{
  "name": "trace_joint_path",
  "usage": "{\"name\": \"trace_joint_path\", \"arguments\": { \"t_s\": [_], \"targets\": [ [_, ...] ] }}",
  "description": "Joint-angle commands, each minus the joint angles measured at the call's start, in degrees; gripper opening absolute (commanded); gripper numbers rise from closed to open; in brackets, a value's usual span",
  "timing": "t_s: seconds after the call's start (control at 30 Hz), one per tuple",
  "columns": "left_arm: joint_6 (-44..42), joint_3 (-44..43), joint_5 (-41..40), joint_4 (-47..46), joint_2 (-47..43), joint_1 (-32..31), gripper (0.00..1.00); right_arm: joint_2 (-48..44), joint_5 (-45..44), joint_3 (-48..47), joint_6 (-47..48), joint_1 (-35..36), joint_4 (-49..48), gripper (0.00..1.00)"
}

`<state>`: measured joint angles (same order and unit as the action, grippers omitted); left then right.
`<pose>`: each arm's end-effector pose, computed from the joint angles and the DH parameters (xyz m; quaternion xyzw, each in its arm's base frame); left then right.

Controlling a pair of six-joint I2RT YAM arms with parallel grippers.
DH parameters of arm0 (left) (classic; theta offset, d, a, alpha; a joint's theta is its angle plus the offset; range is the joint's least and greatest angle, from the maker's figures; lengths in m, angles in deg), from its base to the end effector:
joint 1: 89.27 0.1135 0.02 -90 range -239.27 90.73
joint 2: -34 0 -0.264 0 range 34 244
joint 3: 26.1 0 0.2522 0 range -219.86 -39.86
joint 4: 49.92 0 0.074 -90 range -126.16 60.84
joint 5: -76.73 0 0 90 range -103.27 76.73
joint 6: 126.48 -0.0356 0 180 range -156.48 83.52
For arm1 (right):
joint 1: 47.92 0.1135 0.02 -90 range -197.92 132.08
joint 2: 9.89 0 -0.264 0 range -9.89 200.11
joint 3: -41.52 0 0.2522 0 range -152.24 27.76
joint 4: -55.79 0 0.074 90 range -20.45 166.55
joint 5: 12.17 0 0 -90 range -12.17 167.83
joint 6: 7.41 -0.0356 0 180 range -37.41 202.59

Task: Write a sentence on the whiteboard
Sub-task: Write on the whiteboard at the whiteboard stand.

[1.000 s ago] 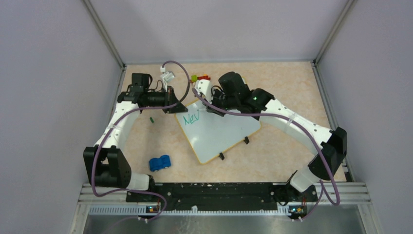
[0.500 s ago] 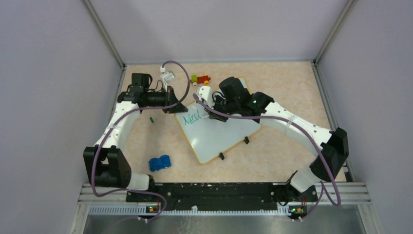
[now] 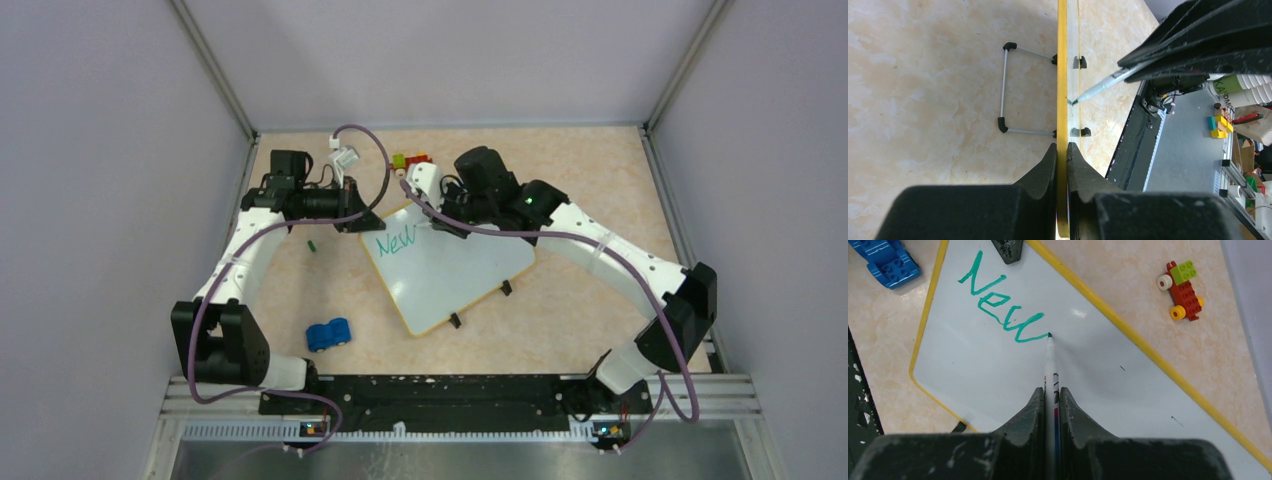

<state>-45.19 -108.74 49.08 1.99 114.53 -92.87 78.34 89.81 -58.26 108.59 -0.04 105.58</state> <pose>0.2845 -0.0495 0.3140 0.2630 0.7798 -0.4725 0.3154 0.2255 0.2604 0.3605 -0.5742 0.6878 0.1746 0.4084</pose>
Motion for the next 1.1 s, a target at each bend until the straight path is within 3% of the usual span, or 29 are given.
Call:
{"name": "trace_joint_path", "arguments": {
  "t_s": [0.0,0.53,0.67,1.07],
  "targets": [
    [-0.68,0.19,1.46,-0.7,-0.55,-0.01,0.0,1.08,-1.57,-4.16,1.09,-0.76,-1.57,0.0],
    [-2.72,0.11,1.6,-0.49,-0.68,-0.18,0.0,-5.02,12.28,-0.6,0.52,-0.53,3.17,0.0],
    [-3.62,0.09,1.11,-0.19,-0.94,-0.18,0.0,-6.21,18.61,1.04,-2.29,-4.21,1.86,0.0],
    [-6.95,-0.81,-0.01,2.28,0.15,-0.93,0.0,-6.8,26.15,2.79,-5.75,-12.88,-0.98,0.0]
  ]
}}
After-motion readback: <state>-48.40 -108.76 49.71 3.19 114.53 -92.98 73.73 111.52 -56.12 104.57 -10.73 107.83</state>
